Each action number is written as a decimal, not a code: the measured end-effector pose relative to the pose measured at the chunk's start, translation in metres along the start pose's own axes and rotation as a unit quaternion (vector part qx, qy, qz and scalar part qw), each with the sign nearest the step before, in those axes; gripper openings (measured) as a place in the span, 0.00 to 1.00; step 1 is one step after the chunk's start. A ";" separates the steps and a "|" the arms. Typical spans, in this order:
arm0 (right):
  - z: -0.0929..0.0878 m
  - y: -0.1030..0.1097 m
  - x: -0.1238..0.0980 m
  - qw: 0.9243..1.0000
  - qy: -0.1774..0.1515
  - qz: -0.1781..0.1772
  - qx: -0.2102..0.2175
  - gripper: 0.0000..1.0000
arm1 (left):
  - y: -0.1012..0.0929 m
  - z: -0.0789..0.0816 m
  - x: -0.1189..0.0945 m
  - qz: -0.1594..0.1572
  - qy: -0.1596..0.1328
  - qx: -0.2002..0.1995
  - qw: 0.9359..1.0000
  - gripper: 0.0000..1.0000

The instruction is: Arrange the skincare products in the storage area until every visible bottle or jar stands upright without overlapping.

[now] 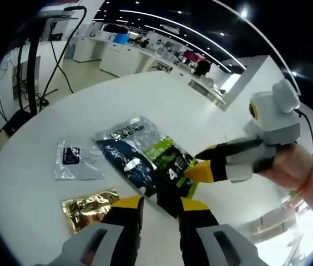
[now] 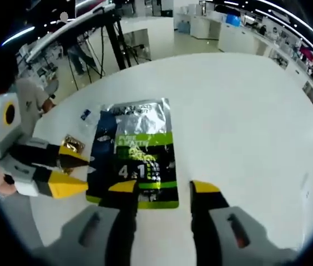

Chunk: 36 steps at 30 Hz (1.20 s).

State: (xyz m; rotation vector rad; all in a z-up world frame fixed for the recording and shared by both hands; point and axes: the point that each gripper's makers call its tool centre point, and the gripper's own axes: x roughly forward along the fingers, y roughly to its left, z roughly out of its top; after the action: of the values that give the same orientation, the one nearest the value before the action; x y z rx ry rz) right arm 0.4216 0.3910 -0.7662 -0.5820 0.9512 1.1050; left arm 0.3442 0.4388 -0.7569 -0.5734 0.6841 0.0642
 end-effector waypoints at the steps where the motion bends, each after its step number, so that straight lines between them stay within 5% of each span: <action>1: 0.000 0.001 0.000 1.000 0.001 0.002 -0.003 0.37 | 0.000 0.000 0.000 -0.001 0.000 0.001 1.000 0.26; 9: -0.002 0.015 -0.001 1.000 0.005 0.025 -0.013 0.22 | -0.001 -0.001 0.003 0.008 0.002 0.041 0.999 0.20; 13: -0.005 0.022 -0.001 1.000 0.012 0.027 -0.008 0.15 | -0.001 -0.004 0.004 -0.005 0.006 0.023 1.000 0.11; 15: -0.011 0.013 -0.003 0.999 0.031 -0.004 -0.025 0.04 | 0.001 -0.005 0.003 0.000 0.007 0.014 1.000 0.09; 16: -0.008 0.020 -0.002 0.999 0.022 0.017 -0.021 0.03 | 0.000 -0.006 0.003 -0.005 0.009 0.012 1.000 0.08; 17: -0.010 0.025 -0.003 0.999 0.027 0.023 0.018 0.02 | 0.001 -0.006 0.002 -0.002 0.010 0.011 1.000 0.07; 23: -0.011 0.030 -0.006 0.999 0.033 0.016 0.010 0.02 | 0.003 -0.006 -0.002 0.011 0.015 0.040 0.999 0.01; 28: -0.006 0.029 -0.015 0.999 0.031 -0.012 0.009 0.01 | -0.009 0.010 -0.011 0.006 -0.006 0.095 0.995 0.01; 36: 0.018 0.034 -0.056 0.994 -0.035 -0.025 0.103 0.01 | -0.016 0.023 -0.029 -0.004 -0.009 0.110 0.994 0.01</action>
State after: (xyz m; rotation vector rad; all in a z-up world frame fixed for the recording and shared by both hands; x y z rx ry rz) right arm 0.3888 0.3909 -0.7073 -0.3942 0.9698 0.9621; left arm 0.3387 0.4405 -0.7170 -0.3627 0.6614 -0.0137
